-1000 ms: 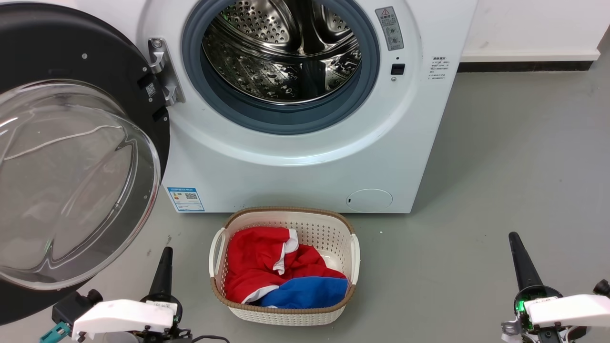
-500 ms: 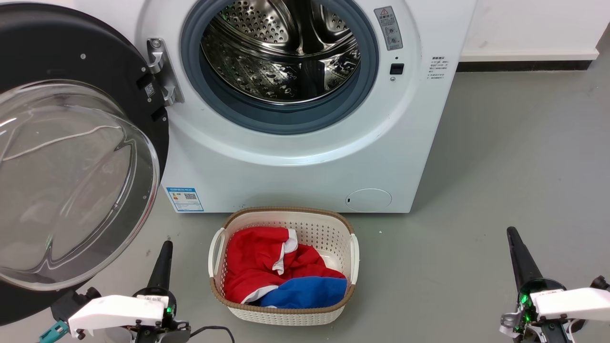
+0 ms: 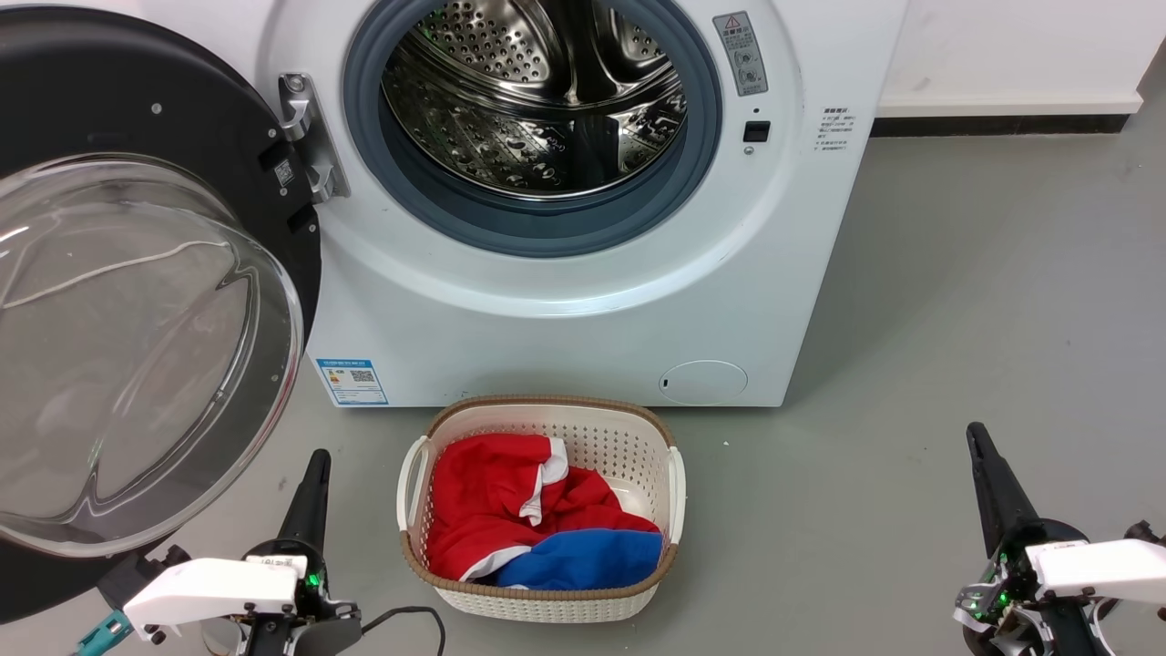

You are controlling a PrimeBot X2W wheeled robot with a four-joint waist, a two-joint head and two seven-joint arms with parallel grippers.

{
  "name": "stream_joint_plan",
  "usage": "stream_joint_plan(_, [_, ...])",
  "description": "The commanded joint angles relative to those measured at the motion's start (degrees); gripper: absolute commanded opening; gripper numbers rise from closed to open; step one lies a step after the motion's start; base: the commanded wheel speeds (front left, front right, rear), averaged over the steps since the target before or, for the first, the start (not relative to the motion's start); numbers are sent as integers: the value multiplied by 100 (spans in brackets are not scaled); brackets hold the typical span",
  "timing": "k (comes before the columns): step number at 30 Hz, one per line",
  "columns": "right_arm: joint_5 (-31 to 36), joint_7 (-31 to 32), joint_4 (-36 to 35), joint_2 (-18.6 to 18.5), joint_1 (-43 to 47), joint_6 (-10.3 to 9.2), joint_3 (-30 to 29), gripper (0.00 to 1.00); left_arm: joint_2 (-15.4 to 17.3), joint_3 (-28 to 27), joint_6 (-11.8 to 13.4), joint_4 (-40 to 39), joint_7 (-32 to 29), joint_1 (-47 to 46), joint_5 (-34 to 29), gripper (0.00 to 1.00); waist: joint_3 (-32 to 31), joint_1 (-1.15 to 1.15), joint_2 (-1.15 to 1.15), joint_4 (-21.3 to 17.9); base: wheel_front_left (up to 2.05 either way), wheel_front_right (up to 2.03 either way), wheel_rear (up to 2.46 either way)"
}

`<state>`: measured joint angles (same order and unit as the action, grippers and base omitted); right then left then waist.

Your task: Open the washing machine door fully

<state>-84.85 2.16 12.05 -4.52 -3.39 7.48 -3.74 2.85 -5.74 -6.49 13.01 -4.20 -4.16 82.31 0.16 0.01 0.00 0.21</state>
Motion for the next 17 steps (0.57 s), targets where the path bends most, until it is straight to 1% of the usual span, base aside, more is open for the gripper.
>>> stream_joint_plan(1, [-165, 58, 29, -13, -129, 2, -19, 0, 6, -22, -33, 7, -50, -127, 165, 0, 0, 0, 0, -2, 0, 0, 0])
stream_joint_plan(17, [-763, 239, 162, 9, -278, 2, -62, 0, 5, -78, -102, 90, -207, -223, 822, 0, 2, -1, 0, -16, 0, 0, 0])
